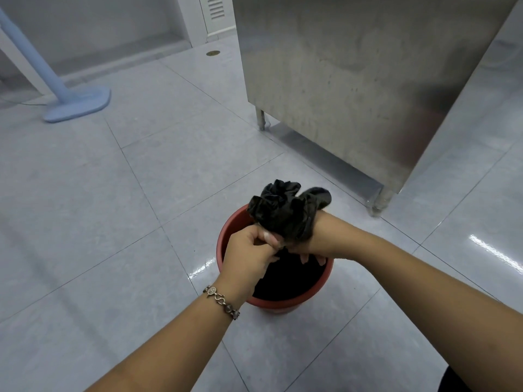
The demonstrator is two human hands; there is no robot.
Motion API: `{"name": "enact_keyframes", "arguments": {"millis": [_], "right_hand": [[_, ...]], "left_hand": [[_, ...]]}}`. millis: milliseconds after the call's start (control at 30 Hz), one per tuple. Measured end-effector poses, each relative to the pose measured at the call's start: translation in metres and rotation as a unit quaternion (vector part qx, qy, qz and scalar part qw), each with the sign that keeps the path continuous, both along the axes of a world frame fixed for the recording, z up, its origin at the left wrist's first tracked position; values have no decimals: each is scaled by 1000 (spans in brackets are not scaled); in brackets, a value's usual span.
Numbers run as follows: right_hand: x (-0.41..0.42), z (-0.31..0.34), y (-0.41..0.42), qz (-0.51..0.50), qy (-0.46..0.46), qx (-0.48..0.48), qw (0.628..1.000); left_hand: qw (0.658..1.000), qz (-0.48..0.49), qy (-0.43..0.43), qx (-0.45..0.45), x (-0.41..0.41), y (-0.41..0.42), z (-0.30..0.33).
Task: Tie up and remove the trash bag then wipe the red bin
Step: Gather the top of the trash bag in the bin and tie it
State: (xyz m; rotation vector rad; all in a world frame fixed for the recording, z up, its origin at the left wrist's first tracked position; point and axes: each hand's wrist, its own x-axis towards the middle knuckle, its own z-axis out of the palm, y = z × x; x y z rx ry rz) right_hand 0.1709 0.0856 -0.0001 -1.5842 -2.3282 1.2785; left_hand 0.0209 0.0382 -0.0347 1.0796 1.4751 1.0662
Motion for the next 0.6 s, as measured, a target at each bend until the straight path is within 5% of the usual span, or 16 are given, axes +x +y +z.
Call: {"name": "enact_keyframes", "arguments": {"millis": [200,433,600], "right_hand": [[-4,-15,-18,-157,157,86,971],[-14,-14,-33,-262,331,-64,904],[-13,-18,-36,-283,356,-30,890]], "left_hand": [[981,-45,-179,-57,-2,5,17],[987,50,-153,-23,15,14,14],[969,123,-162,-141,23,20,23]]}}
